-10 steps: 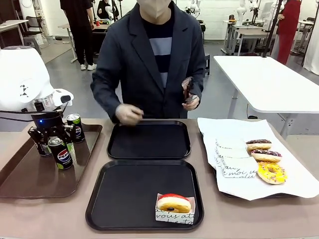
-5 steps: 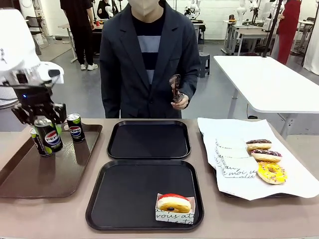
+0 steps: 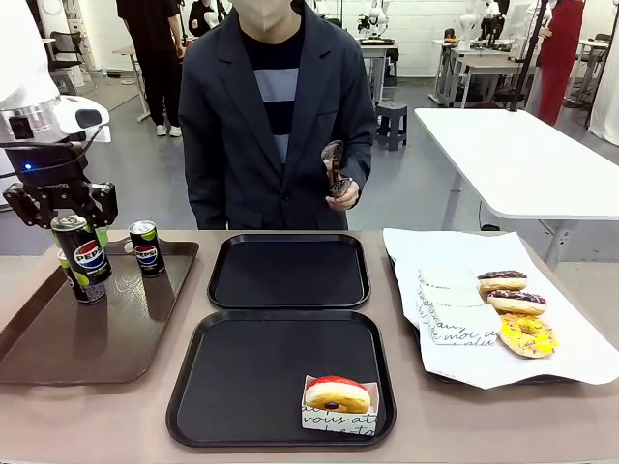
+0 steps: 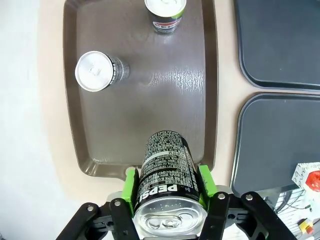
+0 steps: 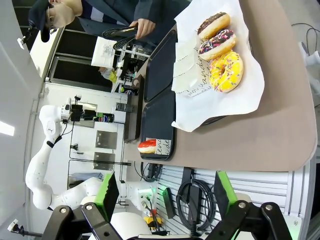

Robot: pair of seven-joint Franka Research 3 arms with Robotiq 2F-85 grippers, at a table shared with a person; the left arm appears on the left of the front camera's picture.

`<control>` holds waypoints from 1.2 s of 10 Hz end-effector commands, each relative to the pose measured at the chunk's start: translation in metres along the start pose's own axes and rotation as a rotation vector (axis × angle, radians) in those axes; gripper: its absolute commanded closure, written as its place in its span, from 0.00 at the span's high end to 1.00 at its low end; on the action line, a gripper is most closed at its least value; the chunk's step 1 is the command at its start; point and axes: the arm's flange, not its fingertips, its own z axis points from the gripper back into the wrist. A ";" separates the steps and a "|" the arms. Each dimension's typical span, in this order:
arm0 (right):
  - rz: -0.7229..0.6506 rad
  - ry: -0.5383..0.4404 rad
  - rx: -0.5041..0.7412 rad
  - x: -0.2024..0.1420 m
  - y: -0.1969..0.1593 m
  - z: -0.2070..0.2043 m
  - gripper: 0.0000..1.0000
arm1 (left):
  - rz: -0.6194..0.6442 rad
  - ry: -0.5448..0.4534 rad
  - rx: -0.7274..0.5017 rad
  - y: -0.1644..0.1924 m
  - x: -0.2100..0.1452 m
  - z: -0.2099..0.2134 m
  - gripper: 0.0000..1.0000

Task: Set up donuts and drinks on trays.
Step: Pick up one Pepsi coke and place it on the Flat Tray.

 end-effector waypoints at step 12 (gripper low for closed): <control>0.015 -0.014 0.016 -0.008 -0.001 0.007 1.00 | -0.313 0.063 -0.049 -0.224 -0.098 -0.056 0.58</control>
